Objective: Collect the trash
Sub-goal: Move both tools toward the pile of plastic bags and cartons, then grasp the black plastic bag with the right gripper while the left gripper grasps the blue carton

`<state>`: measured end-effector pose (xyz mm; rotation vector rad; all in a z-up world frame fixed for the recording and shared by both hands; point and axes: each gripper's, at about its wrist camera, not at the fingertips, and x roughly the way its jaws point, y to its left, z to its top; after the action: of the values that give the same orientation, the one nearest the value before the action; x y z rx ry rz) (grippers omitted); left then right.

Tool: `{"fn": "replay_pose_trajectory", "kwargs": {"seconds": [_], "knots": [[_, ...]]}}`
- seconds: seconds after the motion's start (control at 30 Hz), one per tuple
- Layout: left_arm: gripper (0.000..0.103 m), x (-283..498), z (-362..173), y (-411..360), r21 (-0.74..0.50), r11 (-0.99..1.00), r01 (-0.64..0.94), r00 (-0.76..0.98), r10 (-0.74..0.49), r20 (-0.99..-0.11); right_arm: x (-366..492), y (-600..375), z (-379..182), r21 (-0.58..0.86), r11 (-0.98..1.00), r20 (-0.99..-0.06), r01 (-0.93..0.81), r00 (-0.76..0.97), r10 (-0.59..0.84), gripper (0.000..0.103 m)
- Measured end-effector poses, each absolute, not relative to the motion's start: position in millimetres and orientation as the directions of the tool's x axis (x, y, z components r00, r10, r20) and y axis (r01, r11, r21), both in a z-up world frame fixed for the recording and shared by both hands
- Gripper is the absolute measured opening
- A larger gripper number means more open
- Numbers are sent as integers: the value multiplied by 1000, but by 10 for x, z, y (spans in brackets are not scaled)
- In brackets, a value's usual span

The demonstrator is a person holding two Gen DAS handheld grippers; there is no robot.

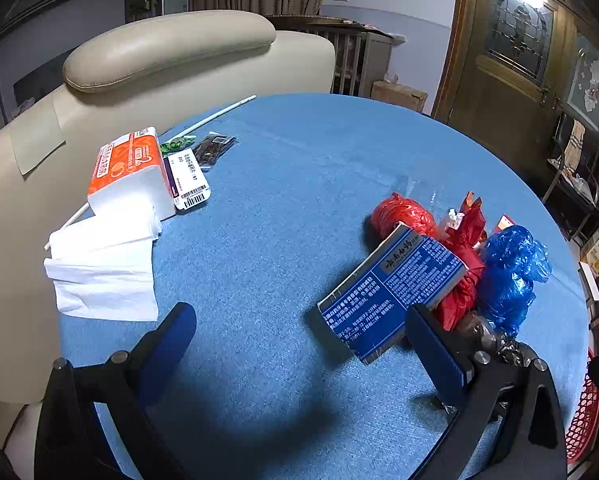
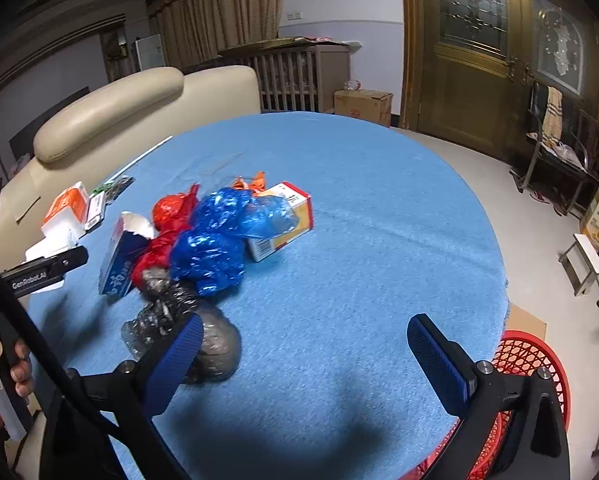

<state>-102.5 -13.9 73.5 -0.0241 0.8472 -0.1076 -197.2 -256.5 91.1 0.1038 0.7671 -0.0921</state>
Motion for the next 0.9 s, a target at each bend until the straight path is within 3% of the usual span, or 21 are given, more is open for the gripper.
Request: {"fn": "replay_pose_trajectory", "kwargs": {"seconds": [0.9], "knots": [[103, -1131, 787, -189, -67, 992, 111, 660, -124, -741, -2010, -2385, 892, 96, 994, -706, 45, 707, 36, 103]]}}
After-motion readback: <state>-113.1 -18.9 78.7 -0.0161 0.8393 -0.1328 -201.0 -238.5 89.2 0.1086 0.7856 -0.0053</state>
